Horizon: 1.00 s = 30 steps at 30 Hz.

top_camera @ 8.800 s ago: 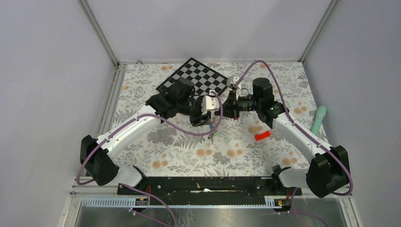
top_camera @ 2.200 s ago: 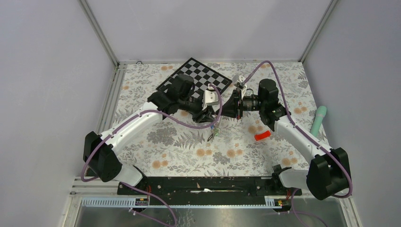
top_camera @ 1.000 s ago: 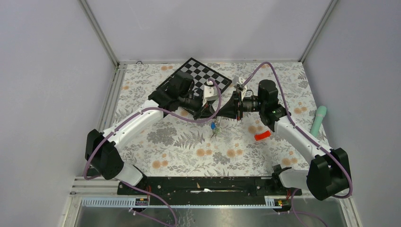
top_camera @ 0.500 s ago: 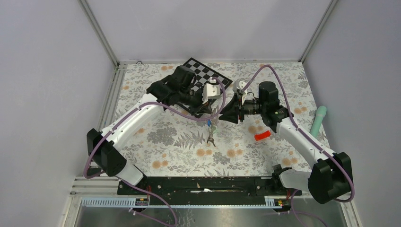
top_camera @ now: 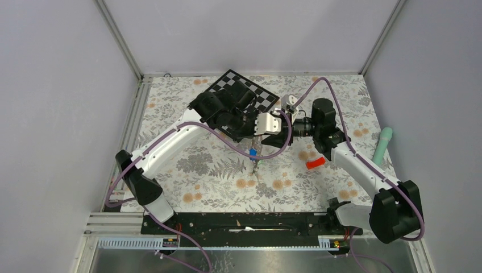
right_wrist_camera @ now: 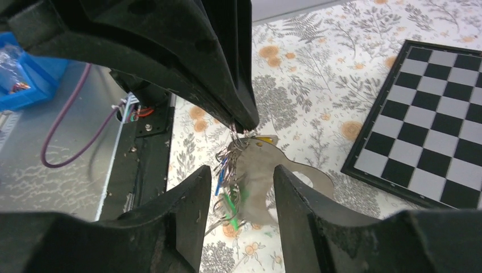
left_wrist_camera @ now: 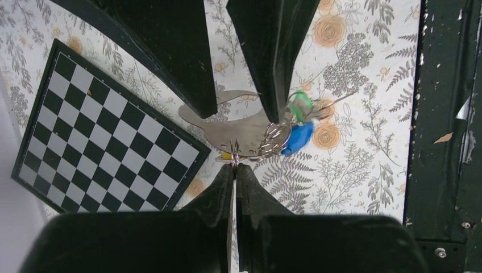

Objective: Put the keys on the keyring

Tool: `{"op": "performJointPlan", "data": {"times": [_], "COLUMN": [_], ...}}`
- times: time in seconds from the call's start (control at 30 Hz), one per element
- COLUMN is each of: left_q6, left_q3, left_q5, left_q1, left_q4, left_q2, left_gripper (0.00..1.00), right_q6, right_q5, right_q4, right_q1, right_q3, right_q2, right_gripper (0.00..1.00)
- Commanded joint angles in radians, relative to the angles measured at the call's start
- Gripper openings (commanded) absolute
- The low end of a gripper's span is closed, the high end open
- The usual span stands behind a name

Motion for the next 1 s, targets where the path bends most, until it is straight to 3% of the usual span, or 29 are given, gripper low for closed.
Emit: {"op": "performJointPlan", "data": {"times": [0.0,0.23,0.73,0.97], "left_q6": [0.023,0.005,-0.024,-0.041], "left_q3": [0.084,0.105,0.112,0.12], "left_q5": [-0.081,-0.034,0.072,0.082], "left_q1": [-0.019,-0.034,-0.036,-0.036], "left_q4": [-0.059,-0.064,-0.051,-0.037], "left_q2": [0.02,0.037,0.059,0.061], "left_gripper": [0.0,0.0,0.0,0.0], "right_q6": [0.192,0.305,0.33,0.318], "right_q5": [-0.083,-0.096,-0.091,-0.091], "right_q4": [0.264,0.421,0.465,0.45], "right_q1": [-0.004,0.001,0.023,0.034], "right_q3": [-0.049,-0.092,-0.102,-0.102], "right_q2": [0.022,0.039,0.043,0.046], "right_gripper": [0.52,0.53,0.54,0.45]}}
